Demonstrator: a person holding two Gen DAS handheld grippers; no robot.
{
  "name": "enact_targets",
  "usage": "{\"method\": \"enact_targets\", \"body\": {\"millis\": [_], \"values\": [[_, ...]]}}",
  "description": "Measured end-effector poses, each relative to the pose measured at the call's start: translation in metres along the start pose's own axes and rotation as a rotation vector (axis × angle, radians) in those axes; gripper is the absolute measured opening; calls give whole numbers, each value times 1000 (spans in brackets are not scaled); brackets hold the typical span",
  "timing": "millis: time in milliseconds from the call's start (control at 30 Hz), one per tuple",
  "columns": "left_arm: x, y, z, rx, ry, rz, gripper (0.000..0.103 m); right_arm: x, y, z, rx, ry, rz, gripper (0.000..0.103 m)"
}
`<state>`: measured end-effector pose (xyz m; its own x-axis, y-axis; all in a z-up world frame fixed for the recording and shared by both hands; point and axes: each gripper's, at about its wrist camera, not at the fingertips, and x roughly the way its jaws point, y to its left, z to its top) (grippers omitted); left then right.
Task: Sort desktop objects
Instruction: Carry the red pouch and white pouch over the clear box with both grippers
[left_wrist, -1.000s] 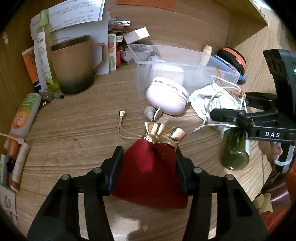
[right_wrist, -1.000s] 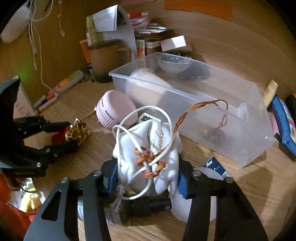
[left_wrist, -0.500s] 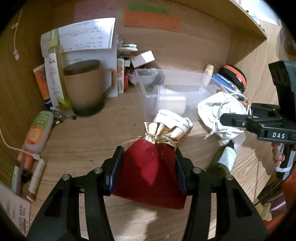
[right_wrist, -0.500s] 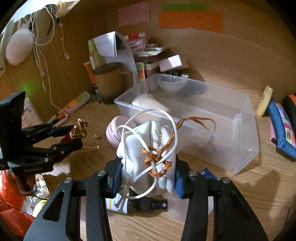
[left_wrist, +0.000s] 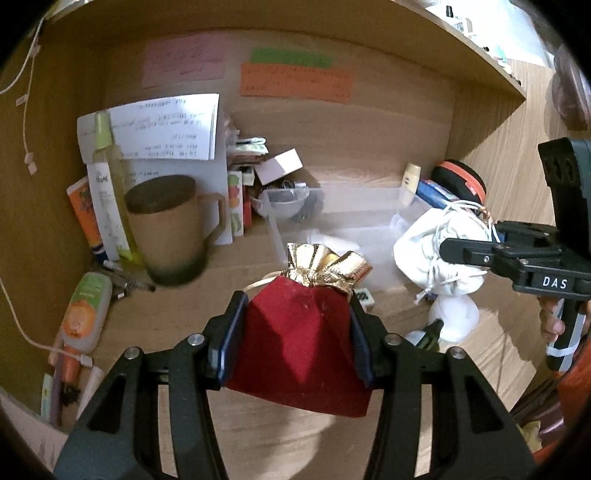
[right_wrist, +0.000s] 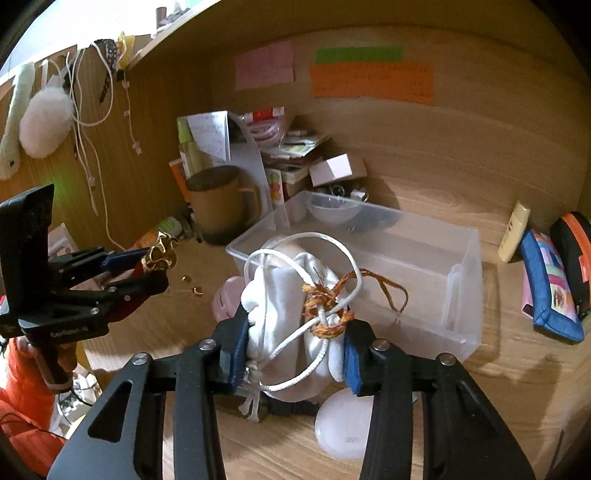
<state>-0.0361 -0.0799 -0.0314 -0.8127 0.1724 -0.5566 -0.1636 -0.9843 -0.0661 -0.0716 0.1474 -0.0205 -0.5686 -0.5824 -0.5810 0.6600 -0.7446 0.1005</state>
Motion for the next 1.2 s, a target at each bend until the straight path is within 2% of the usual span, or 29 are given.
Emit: {"method": "enact_targets", "body": {"millis": [300,433,533,900,1200], "values": [[1,-9,22,16,-43,-22,50,-12,-11,16,30,-61,45,33],[4,-11,27,23,-48,-31,50,-30,-13,29,9,-134,8,31],[9,-13,33,20,-47,-43,50,-32,-18,39,1,-151,-19,31],[34,-17,63,31,-43,-72,50,5,-47,48,40,-98,-45,31],[72,-18,80,17,7,-103,50,42,-69,51,60,-33,-67,31]]}}
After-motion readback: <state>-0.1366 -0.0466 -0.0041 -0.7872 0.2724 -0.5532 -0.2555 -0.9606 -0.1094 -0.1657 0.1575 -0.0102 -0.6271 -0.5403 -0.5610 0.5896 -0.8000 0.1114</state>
